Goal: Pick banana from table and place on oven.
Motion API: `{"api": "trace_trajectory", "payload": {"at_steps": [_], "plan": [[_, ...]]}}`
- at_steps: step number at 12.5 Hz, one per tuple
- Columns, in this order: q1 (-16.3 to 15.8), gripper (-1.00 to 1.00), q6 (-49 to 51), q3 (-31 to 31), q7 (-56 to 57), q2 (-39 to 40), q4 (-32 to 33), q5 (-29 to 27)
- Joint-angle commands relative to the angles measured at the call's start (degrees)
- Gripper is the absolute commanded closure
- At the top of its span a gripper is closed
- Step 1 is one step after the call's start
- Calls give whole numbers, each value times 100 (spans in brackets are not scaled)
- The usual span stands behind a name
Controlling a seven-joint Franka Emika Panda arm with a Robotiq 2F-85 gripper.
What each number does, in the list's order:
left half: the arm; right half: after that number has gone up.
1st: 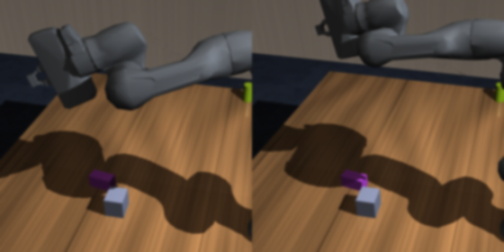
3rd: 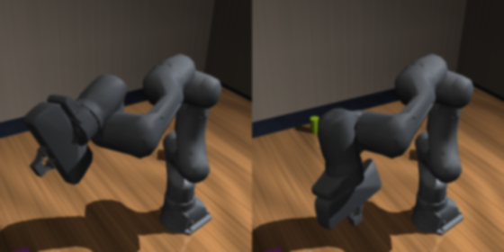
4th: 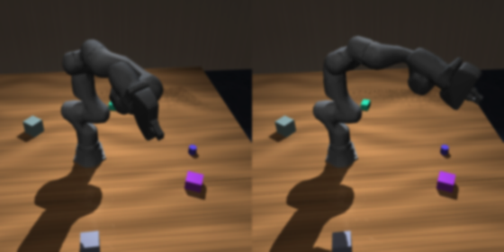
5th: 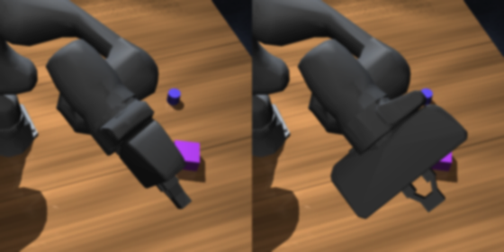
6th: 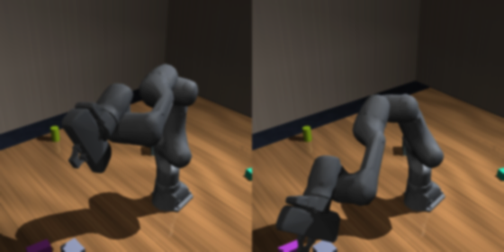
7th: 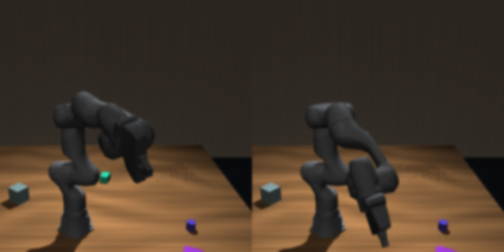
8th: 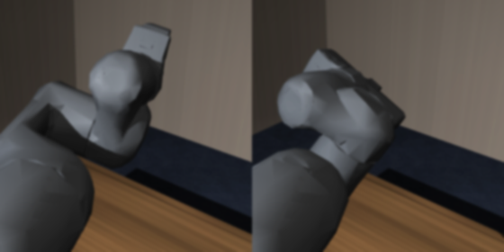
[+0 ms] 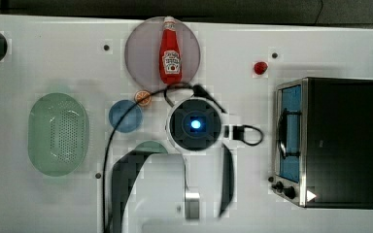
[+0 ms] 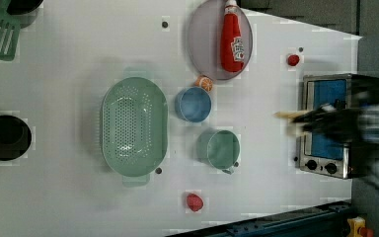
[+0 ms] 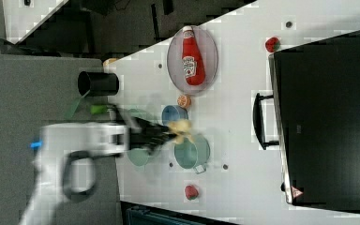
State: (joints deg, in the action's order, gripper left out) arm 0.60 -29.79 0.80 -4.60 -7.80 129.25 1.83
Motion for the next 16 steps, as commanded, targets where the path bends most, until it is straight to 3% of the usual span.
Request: {"api": "trace_trajectory", "payload": {"at_steps": [1, 4, 8, 12, 16], "plan": [[32, 58, 1288, -223, -33, -479, -995, -38], [80, 58, 1871, -853, 254, -275, -1859, -25], [124, 58, 1850, -1918, 2151, 509, -2530, 12], [179, 58, 1221, -3024, 3910, 1416, -2869, 12], [234, 58, 612, -3683, 5073, 2153, -2871, -20]]}}
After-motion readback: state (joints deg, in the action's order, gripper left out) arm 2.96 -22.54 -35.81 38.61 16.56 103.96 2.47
